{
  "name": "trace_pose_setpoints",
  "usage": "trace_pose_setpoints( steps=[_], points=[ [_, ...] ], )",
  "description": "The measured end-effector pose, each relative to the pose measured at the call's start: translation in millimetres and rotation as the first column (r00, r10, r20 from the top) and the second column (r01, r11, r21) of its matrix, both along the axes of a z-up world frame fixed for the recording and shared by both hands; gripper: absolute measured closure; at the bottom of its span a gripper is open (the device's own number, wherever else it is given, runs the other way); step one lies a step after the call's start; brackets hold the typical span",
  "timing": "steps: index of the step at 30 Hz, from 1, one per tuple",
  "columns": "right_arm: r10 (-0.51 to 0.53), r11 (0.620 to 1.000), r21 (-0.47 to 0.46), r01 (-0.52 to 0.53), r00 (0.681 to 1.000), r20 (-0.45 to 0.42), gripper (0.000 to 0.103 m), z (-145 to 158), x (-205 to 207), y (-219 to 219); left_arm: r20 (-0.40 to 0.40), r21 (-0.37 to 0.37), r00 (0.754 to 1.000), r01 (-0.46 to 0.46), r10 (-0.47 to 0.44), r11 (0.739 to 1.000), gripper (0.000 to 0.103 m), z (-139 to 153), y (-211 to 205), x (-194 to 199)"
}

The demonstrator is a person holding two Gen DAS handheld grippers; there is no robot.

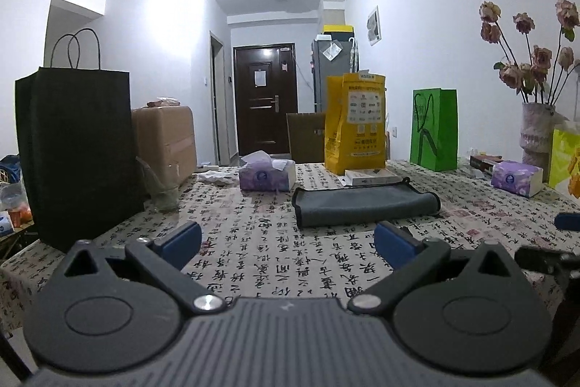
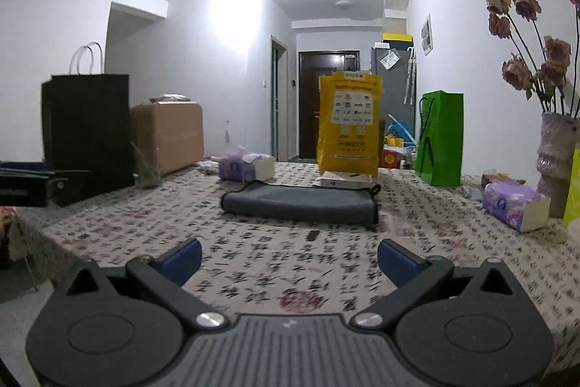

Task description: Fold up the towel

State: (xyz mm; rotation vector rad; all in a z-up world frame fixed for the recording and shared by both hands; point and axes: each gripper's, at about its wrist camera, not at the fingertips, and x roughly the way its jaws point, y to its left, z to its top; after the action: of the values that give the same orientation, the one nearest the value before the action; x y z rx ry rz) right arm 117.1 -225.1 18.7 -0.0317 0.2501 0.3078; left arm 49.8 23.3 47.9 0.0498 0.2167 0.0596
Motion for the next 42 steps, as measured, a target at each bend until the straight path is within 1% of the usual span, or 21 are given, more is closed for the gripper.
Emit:
trace_pose_setpoints(
  steps=[4, 9, 12, 16, 20, 25, 29, 34, 42],
  points=[
    [0.027, 1.000, 0.011, -0.027, 0.999, 0.022, 0.000, -4, -18, 4, -0.010, -0.026, 1.000, 0.008, -0.009, 1.000, 0.000, -3, 0, -10],
    [0.035, 0.999, 0.006, -0.035, 0.999, 0.009, 0.000, -9, -28, 6, -0.013, -0.009, 0.999, 0.038, -0.038, 0.999, 0.000, -8, -10, -17],
    [0.032, 0.999, 0.002, -0.032, 0.999, 0.000, 0.000, -10, -32, 4, -0.019, -0.009, 0.999, 0.051, -0.051, 0.999, 0.000, -10, -13, -21],
    [0.021, 1.000, 0.004, -0.021, 1.000, -0.006, 0.000, -10, -39, -1, -0.032, 0.010, 0.997, 0.069, -0.069, 0.998, 0.000, -17, -16, -29],
    [0.015, 1.000, 0.013, -0.015, 1.000, -0.005, 0.000, -9, -44, -5, -0.029, 0.021, 0.997, 0.070, -0.069, 0.997, 0.000, -22, -16, -34],
    [0.010, 0.999, 0.032, -0.009, 1.000, -0.010, 0.000, -8, -50, -11, -0.019, -0.012, 0.999, 0.050, -0.050, 0.999, 0.000, -25, -9, -40],
    [0.032, 0.999, 0.030, -0.032, 0.999, 0.002, 0.000, -8, -55, -8, -0.018, -0.016, 0.998, 0.054, -0.054, 0.998, 0.000, -27, -8, -43],
    [0.046, 0.998, 0.031, -0.046, 0.999, 0.005, 0.000, -10, -57, -5, -0.030, -0.021, 0.998, 0.058, -0.059, 0.998, 0.000, -29, -9, -43],
    [0.030, 0.999, 0.041, -0.030, 1.000, 0.000, 0.000, -13, -56, -6, -0.047, -0.017, 0.997, 0.066, -0.066, 0.998, 0.000, -34, -12, -43]
  ],
)
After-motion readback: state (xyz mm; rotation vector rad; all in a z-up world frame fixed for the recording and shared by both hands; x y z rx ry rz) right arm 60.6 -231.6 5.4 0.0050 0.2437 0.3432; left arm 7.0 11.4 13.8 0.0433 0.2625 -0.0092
